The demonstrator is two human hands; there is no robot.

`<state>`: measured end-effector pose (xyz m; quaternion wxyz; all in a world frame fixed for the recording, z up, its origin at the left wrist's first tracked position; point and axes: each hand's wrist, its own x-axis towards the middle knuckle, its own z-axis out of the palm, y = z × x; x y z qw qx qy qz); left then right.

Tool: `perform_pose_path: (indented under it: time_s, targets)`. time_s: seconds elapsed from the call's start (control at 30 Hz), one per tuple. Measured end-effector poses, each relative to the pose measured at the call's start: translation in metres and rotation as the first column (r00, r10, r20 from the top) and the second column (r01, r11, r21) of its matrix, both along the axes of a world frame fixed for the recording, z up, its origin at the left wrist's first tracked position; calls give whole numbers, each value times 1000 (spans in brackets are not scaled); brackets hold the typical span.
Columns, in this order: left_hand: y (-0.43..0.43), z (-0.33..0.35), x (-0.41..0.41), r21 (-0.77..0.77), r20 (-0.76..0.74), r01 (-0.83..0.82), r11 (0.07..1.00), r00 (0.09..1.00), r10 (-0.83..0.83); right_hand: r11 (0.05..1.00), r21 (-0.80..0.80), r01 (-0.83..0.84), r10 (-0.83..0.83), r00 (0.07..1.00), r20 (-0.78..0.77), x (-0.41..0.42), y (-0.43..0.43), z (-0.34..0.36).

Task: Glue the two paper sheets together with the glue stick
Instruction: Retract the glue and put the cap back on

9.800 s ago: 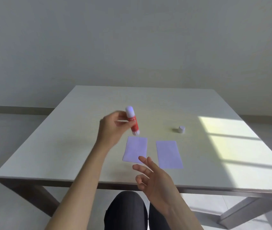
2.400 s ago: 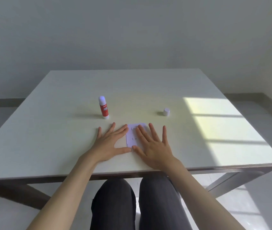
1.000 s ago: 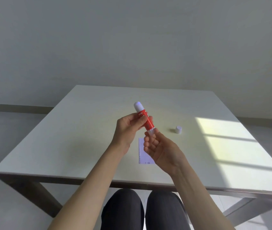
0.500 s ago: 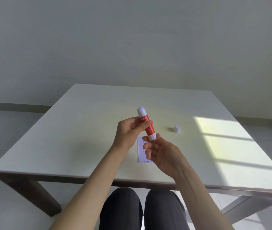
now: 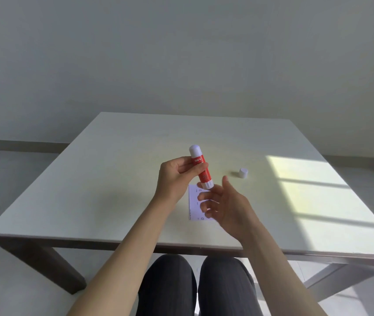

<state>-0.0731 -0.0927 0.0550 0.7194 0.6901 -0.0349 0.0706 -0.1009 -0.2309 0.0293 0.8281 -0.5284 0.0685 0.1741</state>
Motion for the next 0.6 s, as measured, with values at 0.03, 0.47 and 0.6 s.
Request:
perform_pose_path:
  time_s: [0.03, 0.47, 0.6]
  targets:
    - [1, 0, 0, -2, -3, 9, 1000, 1000, -9, 989, 127, -75, 83, 995, -57, 0, -3, 2]
    - [-14, 3, -1, 30, -37, -206, 978, 978, 207, 414, -525, 744, 11, 572, 820, -10, 20, -14]
    - [-8, 3, -2, 49, -26, -196, 979, 980, 198, 992, -77, 98, -87, 988, 130, -5, 12, 3]
